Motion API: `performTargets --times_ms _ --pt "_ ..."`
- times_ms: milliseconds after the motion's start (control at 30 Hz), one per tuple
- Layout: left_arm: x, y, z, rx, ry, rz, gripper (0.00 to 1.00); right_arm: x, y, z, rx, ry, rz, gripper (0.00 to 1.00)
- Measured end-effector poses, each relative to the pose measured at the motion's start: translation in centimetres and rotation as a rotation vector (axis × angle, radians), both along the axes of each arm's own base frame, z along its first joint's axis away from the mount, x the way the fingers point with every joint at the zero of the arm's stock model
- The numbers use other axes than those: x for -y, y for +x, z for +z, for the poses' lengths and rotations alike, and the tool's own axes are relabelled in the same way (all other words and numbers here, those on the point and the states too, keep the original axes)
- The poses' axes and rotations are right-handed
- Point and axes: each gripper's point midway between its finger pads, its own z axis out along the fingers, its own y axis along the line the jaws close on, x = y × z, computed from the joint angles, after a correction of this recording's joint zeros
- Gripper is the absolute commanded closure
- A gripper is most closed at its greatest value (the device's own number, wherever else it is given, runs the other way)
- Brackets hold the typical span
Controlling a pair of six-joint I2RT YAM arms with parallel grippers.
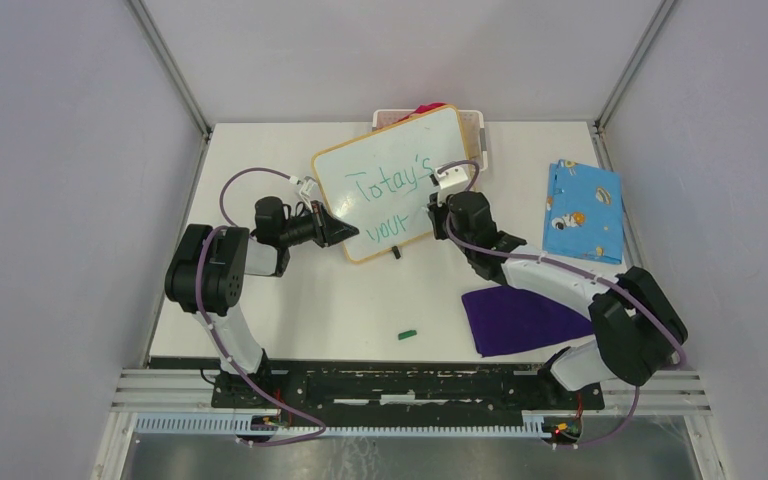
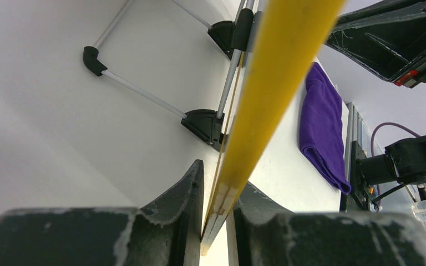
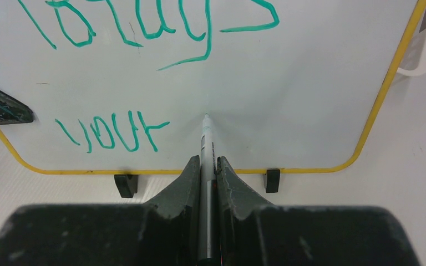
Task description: Write a sentence on the whiteboard
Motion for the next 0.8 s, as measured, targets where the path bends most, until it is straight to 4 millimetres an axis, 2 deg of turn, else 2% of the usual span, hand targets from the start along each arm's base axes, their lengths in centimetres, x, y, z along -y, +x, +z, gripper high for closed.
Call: performTargets --times_ms 367,800 --pt "0.0 -0.01 -0.01 -0.001 0.0 0.0 0.75 0.17 0.2 -0.9 -0.021 -0.031 -0.01 1.0" --pt "0.0 0.0 -0.02 -0.002 0.0 0.0 0.75 0.2 0.39 -0.99 -0.025 -0.039 -0.017 1.0"
